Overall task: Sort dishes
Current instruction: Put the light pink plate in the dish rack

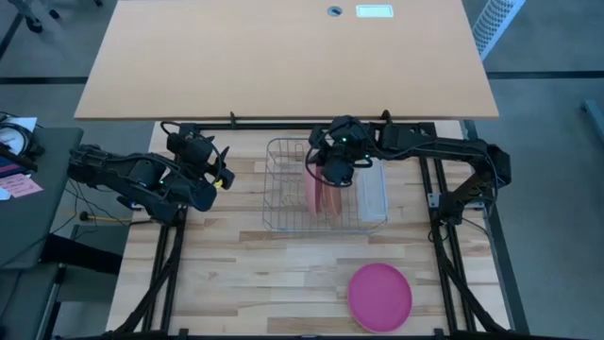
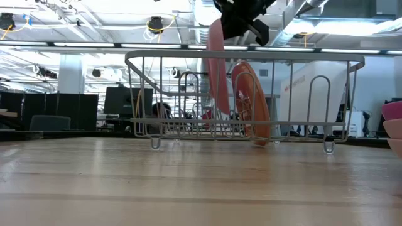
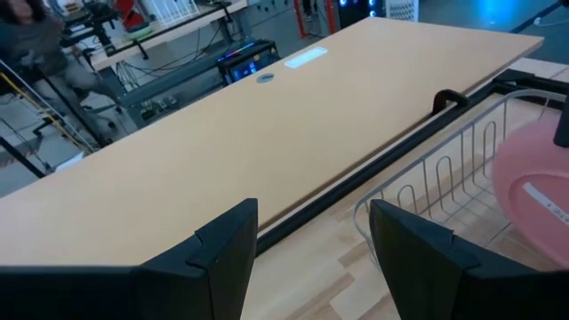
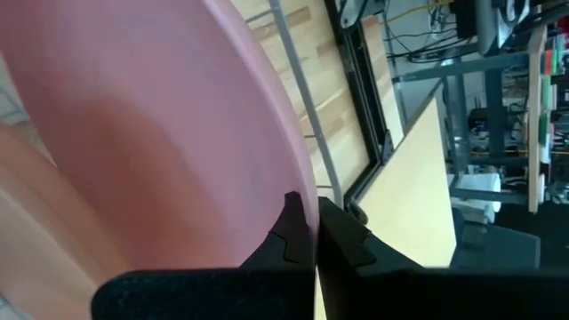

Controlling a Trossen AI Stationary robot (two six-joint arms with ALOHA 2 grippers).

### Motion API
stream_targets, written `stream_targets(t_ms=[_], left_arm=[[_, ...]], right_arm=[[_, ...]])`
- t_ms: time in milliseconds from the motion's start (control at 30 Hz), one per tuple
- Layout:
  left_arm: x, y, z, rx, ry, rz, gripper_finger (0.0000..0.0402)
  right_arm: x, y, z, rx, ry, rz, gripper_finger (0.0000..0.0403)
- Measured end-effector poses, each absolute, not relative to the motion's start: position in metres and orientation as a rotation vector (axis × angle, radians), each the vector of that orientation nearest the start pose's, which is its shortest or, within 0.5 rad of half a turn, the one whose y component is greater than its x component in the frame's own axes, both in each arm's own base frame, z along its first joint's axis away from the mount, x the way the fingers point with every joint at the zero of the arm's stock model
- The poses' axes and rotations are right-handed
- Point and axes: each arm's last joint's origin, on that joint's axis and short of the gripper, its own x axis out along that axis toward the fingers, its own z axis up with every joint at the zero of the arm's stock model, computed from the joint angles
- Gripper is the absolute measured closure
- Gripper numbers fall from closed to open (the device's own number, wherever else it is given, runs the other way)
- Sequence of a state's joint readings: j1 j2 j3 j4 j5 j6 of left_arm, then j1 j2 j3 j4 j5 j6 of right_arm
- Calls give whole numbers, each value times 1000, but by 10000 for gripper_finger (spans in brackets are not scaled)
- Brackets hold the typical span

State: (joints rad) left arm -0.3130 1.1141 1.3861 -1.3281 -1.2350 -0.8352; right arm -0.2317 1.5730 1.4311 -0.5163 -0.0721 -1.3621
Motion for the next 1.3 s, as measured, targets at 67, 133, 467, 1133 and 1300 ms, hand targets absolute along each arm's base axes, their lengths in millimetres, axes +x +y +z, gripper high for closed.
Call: stream_targets(t_ms=[67, 133, 467, 1133, 1300], left_arm=[[162, -24, 397, 17, 365, 1048, 192], [162, -24, 397, 17, 365, 1048, 192], [162, -24, 397, 17, 365, 1048, 192], [162, -24, 397, 19, 366, 1048, 192], [162, -24, 397, 20, 366, 1048, 192]], right_arm=[[339, -78, 333, -1205, 637, 321, 403], [339, -77, 333, -1202, 640, 326, 403], [337, -79, 331, -1241, 659, 363, 403], [331, -84, 336, -1214, 659, 347, 403], [331, -85, 336, -1164, 699, 293, 403]])
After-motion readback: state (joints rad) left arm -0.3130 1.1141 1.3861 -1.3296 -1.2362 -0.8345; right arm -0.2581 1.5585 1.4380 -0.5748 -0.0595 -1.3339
